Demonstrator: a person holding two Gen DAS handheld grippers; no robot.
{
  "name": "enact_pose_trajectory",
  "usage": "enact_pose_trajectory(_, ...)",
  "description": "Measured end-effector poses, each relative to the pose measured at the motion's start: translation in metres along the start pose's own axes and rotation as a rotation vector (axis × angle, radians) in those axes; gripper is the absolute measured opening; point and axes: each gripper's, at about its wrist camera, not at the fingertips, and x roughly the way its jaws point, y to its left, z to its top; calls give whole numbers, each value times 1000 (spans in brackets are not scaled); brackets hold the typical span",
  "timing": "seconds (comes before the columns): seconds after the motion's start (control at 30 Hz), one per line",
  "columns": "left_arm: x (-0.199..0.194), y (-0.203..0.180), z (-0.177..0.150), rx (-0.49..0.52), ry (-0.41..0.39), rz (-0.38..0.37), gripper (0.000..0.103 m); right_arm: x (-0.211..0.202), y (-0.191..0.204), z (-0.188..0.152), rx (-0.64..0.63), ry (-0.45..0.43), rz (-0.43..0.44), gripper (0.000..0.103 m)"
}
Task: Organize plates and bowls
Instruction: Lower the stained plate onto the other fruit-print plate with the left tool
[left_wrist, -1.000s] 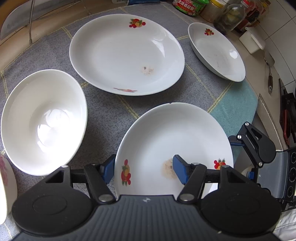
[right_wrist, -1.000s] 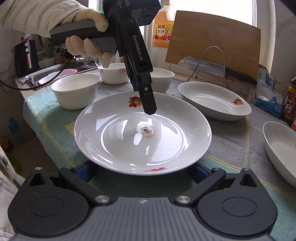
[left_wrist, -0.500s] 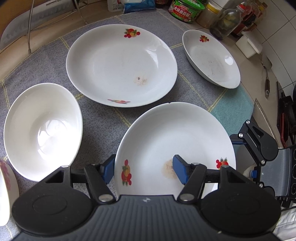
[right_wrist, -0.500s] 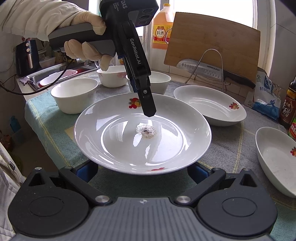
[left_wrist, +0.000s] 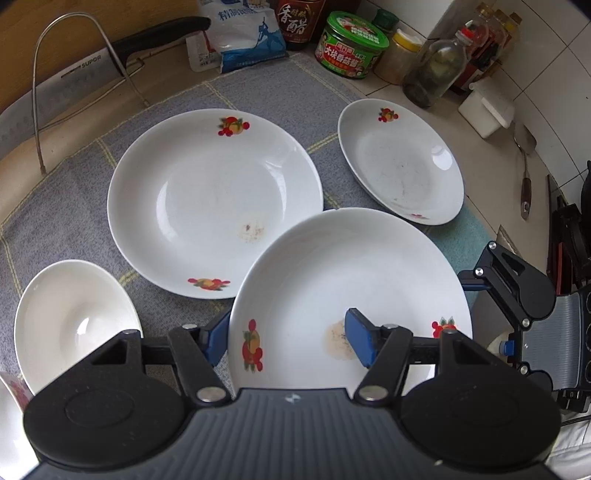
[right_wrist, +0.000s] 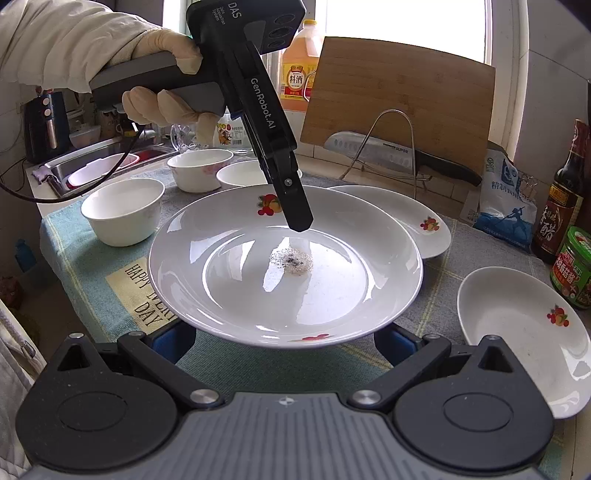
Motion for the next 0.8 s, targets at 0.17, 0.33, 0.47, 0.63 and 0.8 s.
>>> enact_pose_trajectory(0.17, 8, -12, 23, 24, -10, -1, 63, -4, -19, 2, -1, -3, -26, 103)
enact_pose_trajectory(0.33, 16, -23, 45, 49, -9, -7, 64, -7, -36, -1, 15, 0, -48, 103)
enact_pose_trajectory(0.47, 24, -32, 61, 66, -5, -7, 63, -8, -49, -2, 32, -1, -67, 103)
enact_pose_trajectory(0.63, 34, -41, 78, 90, 1, -13, 64, -10, -64, -4, 47, -1, -91, 103)
enact_pose_trajectory(0.8, 48, -54, 97, 121, 10, -23, 64, -14, -81, -10, 72, 0, -119, 103)
